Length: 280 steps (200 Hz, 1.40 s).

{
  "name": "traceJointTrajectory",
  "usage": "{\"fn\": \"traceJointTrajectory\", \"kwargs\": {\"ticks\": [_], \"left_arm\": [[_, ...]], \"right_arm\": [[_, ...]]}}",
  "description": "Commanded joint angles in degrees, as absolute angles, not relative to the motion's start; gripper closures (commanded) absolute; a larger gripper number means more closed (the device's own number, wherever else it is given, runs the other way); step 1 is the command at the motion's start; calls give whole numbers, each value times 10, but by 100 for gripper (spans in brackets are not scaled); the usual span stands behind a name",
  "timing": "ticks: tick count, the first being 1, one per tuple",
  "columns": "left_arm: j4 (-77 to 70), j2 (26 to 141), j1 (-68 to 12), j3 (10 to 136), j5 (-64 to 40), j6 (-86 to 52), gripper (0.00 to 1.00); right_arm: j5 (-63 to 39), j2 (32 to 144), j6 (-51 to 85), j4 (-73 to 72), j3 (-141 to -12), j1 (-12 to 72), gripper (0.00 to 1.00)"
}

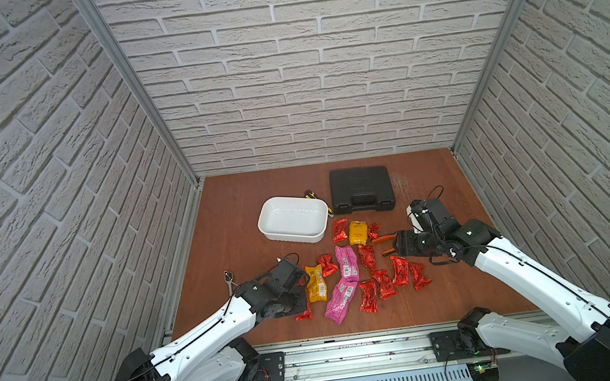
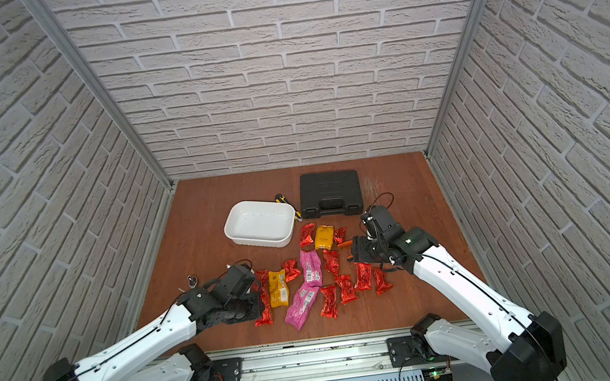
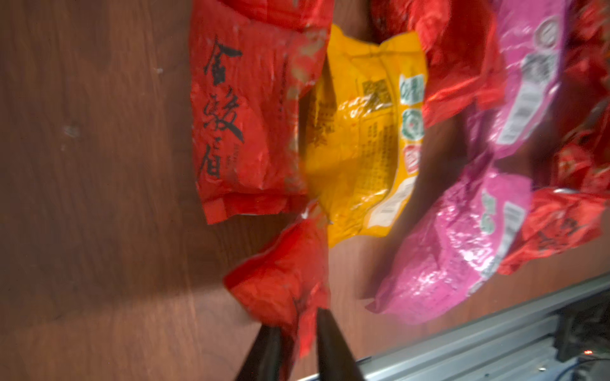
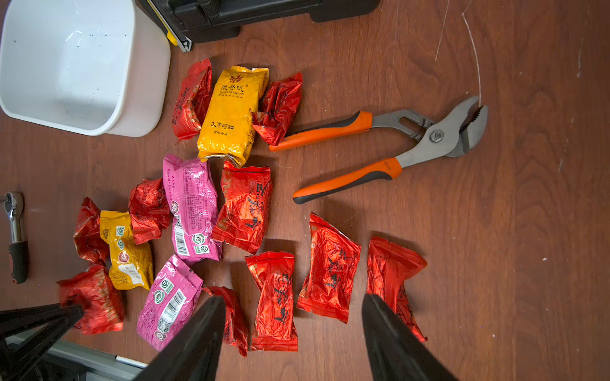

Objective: Take the tea bags out of the storage box
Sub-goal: Place the tea bag at the center of the board, then reset both arms

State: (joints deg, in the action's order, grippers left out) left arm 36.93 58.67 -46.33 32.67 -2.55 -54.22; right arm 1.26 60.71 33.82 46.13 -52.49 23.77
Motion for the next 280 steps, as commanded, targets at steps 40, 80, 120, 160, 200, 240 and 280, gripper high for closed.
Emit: {"fn": "traceJointTrajectory", "kwargs": {"ticks": [40, 80, 120, 160, 200, 240, 280], "left_arm": [[571, 561, -489, 446, 150, -574, 22], [574, 537, -443, 499, 262, -485, 17], [421, 525, -287, 500, 307, -370, 14], [238, 505, -173, 425, 306, -266, 7], [101, 526, -36, 380, 236, -205, 6], [20, 570, 5, 334, 223, -170, 2], [-144, 619, 10, 277, 173, -101, 2]], "right_arm": [[66, 579, 331, 470, -538, 234, 29], [154, 516, 327, 403, -526, 234, 29], [316, 499, 264, 159, -412, 233, 7], [404, 644, 183, 55, -414, 182, 2], [375, 763, 153, -36, -405, 86, 2], [316, 854, 50, -218, -359, 60, 2], [194, 861, 4, -370, -291, 35, 2]]}}
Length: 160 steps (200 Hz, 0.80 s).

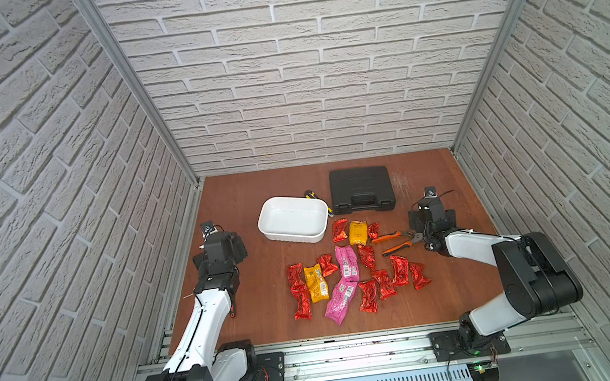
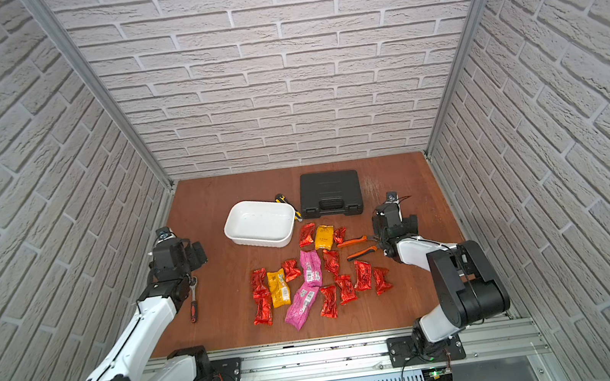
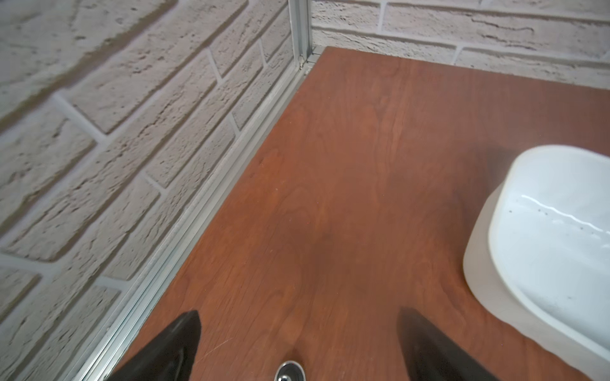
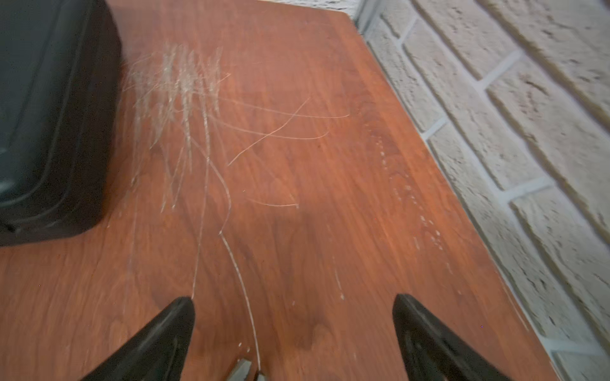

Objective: Take the tea bags out of the storage box
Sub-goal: Reset both arms

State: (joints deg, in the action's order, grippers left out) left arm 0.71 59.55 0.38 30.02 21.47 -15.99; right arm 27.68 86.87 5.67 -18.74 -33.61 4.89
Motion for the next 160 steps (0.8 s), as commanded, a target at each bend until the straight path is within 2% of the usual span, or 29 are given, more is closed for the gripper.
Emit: {"fn": "traceJointTrajectory", "kwargs": {"ticks": [1, 21, 39, 55, 67, 88, 127, 136, 160], "left_arm": [[-147, 620, 10, 276, 171, -100, 2], [-207, 652, 13, 263, 142, -77, 2], [-265, 691, 14, 252, 119, -58, 2], [-304, 728, 16, 248, 107, -43, 2], [-346, 758, 18, 239, 104, -37, 2], [-376, 797, 23, 245, 85, -21, 2], [-520, 892, 31, 217, 22, 6, 2], [-482, 885, 38, 229, 33, -9, 2], [-497, 888, 38, 225, 39, -11, 2]], "right_arm": [[192, 861, 3, -377, -287, 35, 2], [162, 851, 3, -448, -239, 30, 2], [136, 890, -7, -560, -204, 25, 2], [116, 866, 1, -467, -229, 16, 2], [104, 878, 1, -501, -223, 10, 2], [101, 875, 3, -489, -227, 8, 2], [100, 872, 5, -476, -230, 7, 2], [99, 873, 4, -478, -230, 7, 1], [99, 873, 4, -475, -230, 6, 1]]}}
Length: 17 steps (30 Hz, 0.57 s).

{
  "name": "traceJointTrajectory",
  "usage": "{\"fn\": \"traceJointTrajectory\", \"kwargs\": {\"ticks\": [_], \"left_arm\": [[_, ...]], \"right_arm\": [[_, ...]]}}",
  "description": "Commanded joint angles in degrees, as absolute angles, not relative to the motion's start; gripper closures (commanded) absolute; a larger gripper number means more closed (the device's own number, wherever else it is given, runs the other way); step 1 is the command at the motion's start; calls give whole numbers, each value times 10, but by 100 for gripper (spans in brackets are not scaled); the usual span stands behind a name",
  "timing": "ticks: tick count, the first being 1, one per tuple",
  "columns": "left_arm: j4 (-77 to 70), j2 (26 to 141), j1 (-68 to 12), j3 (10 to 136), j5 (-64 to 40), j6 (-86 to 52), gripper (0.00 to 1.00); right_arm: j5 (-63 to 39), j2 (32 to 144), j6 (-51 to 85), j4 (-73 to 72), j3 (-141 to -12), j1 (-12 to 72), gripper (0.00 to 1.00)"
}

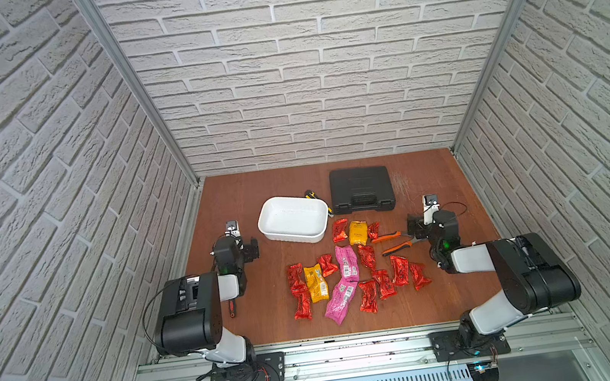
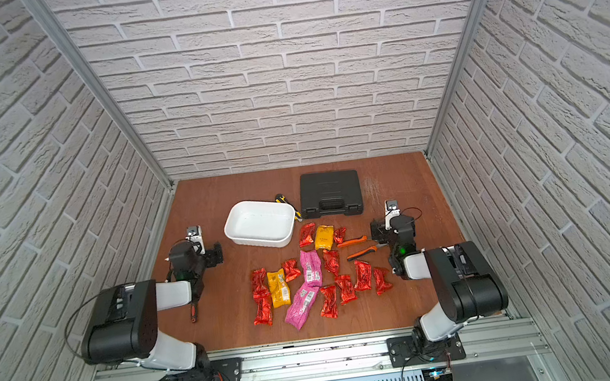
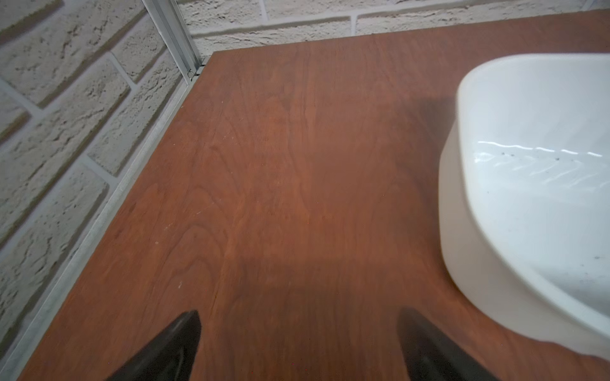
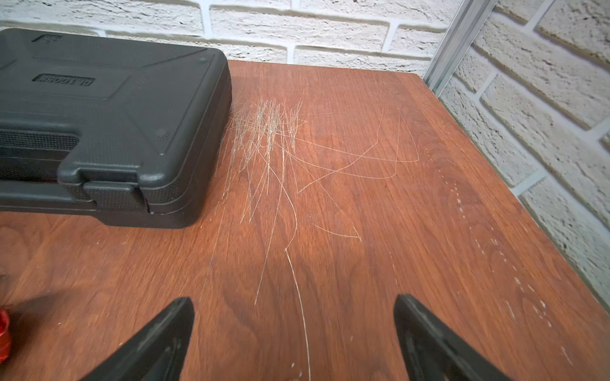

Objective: Take the tea bags out of the storage box
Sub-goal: Reset both arms

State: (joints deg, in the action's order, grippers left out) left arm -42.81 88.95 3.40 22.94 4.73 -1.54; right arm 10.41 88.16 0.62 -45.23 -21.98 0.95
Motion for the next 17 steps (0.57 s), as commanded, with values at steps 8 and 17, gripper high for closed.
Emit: {"fn": "traceJointTrajectory", "kwargs": {"ticks": [8, 17], "left_arm": [[-494, 888, 39, 227, 38, -11, 1], [-494, 890, 43, 228, 29, -13, 1]], "right_arm": [[98, 872, 6, -476, -230, 5, 1], [97, 870, 6, -477, -229, 5, 1]]}}
